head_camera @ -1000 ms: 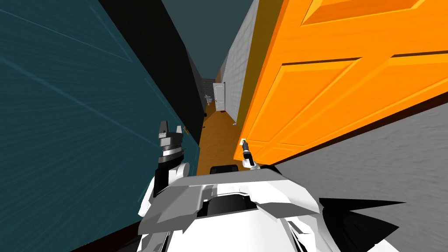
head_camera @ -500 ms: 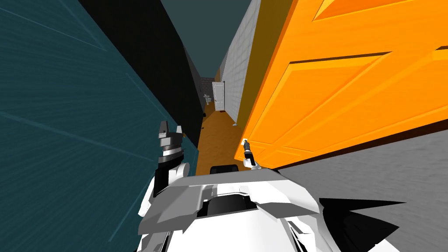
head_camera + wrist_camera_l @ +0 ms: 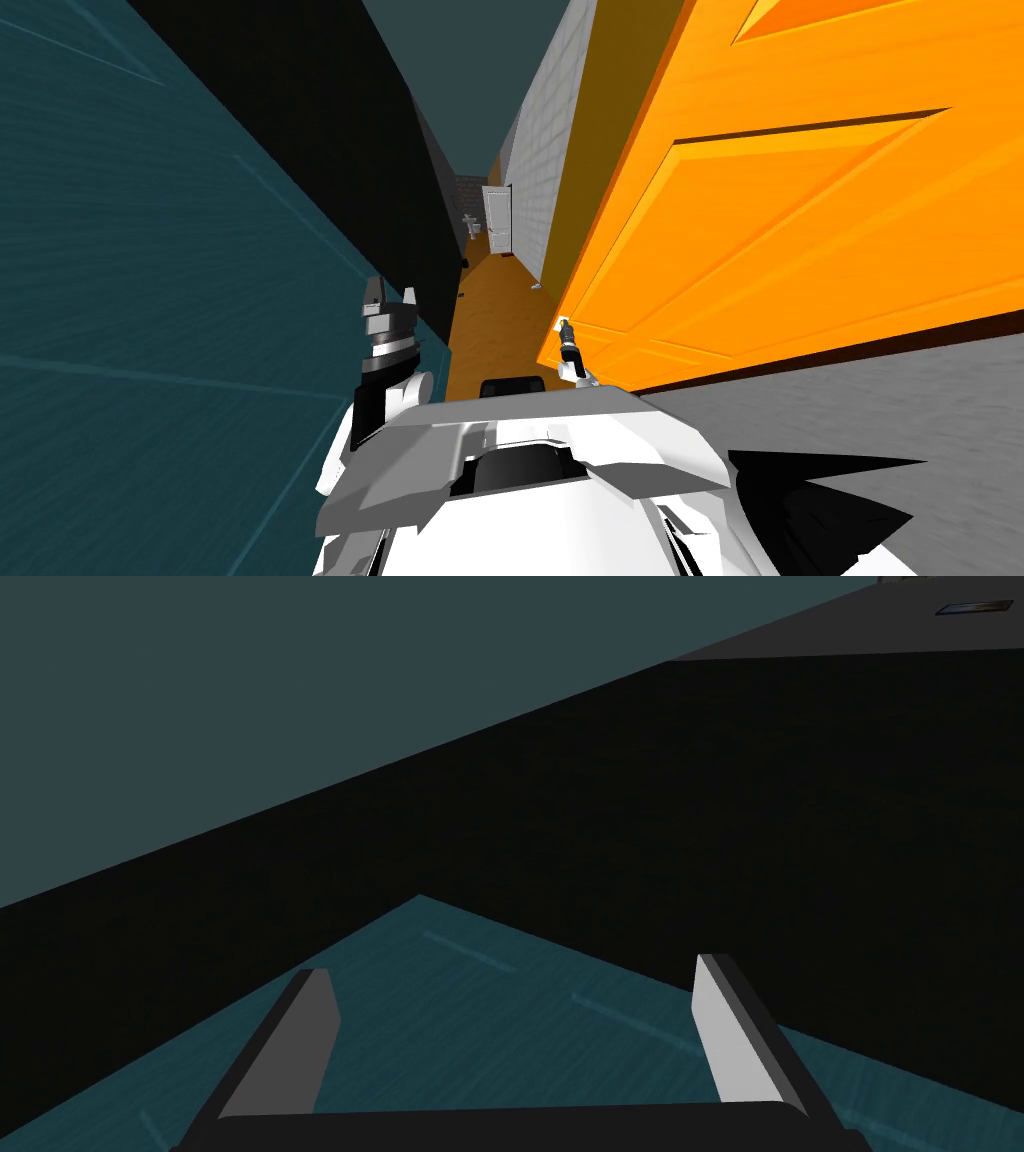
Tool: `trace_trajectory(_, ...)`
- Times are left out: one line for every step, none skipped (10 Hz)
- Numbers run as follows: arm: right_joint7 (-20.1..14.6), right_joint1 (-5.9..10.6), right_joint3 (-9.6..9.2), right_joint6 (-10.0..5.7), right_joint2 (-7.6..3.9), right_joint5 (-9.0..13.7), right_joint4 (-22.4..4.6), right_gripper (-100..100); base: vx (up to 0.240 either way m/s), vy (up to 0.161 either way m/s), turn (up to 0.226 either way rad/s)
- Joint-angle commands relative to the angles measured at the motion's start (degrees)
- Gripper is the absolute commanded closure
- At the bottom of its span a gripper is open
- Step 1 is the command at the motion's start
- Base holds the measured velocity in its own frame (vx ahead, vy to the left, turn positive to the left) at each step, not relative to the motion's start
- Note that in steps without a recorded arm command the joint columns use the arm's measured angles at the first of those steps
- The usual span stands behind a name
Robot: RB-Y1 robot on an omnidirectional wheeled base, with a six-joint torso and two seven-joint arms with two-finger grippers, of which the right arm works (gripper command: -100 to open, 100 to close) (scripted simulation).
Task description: Push the door open
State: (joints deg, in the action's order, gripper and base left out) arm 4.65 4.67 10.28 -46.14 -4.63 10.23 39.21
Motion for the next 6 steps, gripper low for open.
trace_trajectory(0.26,-0.94,1.3,0.56,-0.82,0.66,1.36,100,0.172,0.013,-0.038)
trace_trajectory(0.43,-0.91,1.92,0.6,-0.94,1.02,1.3,100,0.169,0.032,-0.059)
trace_trajectory(0.43,-0.91,1.92,0.6,-0.94,1.02,1.3,100,0.126,0.028,-0.021)
trace_trajectory(0.43,-0.91,1.92,0.6,-0.94,1.02,0.45,100,0.064,-0.007,-0.005)
trace_trajectory(0.43,-0.91,1.92,0.6,-0.94,1.02,1.3,100,0.018,-0.015,0.004)
trace_trajectory(0.43,-0.91,1.92,0.6,-0.94,1.02,1.3,100,-0.009,-0.008,0.017)
